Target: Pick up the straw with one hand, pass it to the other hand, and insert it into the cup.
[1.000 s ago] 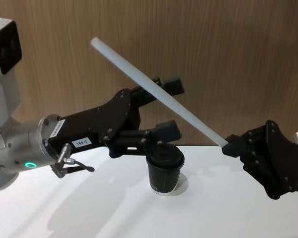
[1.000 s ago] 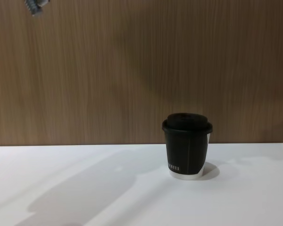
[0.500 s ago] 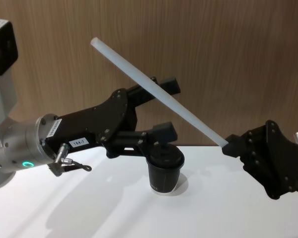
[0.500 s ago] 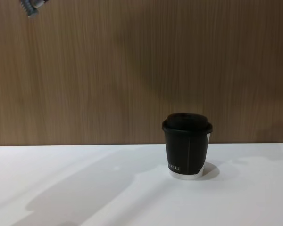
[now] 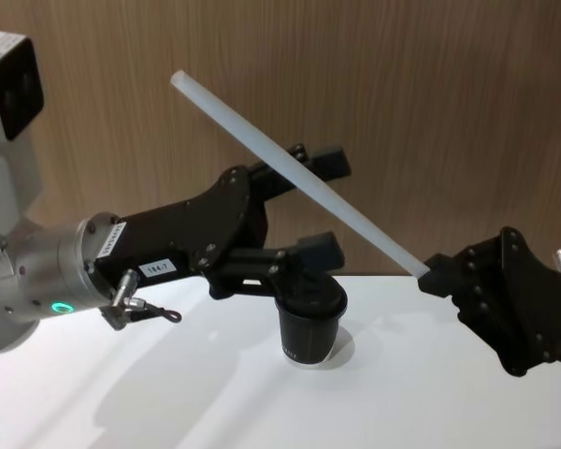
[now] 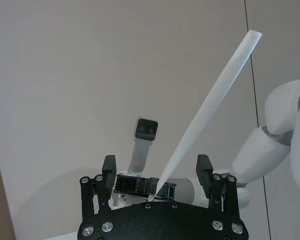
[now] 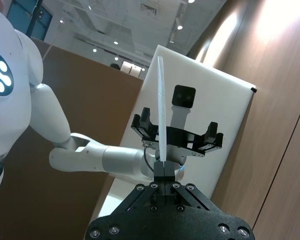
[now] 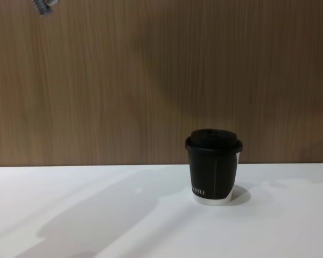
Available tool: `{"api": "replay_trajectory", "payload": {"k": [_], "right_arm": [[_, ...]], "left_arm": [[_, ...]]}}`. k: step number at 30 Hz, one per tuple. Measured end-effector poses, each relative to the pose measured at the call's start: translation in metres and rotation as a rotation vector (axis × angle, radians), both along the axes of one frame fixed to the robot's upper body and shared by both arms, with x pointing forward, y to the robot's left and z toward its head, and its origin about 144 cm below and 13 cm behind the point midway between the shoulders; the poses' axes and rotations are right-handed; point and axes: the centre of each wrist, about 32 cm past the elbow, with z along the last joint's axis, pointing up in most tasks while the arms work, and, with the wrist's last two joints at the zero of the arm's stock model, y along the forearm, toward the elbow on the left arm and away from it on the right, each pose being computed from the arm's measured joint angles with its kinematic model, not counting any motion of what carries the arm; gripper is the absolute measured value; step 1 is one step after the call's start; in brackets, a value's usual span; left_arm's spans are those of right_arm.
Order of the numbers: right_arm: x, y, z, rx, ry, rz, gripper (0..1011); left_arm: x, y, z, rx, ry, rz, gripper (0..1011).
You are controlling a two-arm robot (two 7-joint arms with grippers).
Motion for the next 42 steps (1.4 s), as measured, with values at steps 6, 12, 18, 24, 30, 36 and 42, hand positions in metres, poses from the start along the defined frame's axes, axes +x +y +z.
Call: {"api": "replay_trajectory", "payload": {"k": [6,12,18,24,30,36,42], "right_arm": [[0.000,0.000,0.000,0.000,0.000,0.000,1],[0.000,0.000,0.000,0.000,0.000,0.000,1],[0.000,0.000,0.000,0.000,0.000,0.000,1],[0.000,0.000,0.000,0.000,0.000,0.000,1],[0.000,0.000,0.000,0.000,0.000,0.000,1],[0.000,0.000,0.000,0.000,0.000,0.000,1],[0.000,0.000,0.000,0.000,0.000,0.000,1]], "left_arm": [[0.001,-0.003,0.000,-0.002,-0.001,-0.007,1003],[0.001,-0.006,0.000,-0.006,-0.002,-0.009,1003],[0.001,-0.008,0.000,-0.010,-0.001,-0.006,1003],[0.001,-0.010,0.000,-0.014,-0.001,-0.001,1003],[0.001,-0.013,0.000,-0.016,-0.003,-0.001,1003],[0.001,-0.016,0.001,-0.017,-0.008,-0.003,1003],[0.001,-0.018,0.001,-0.017,-0.010,-0.005,936]]}}
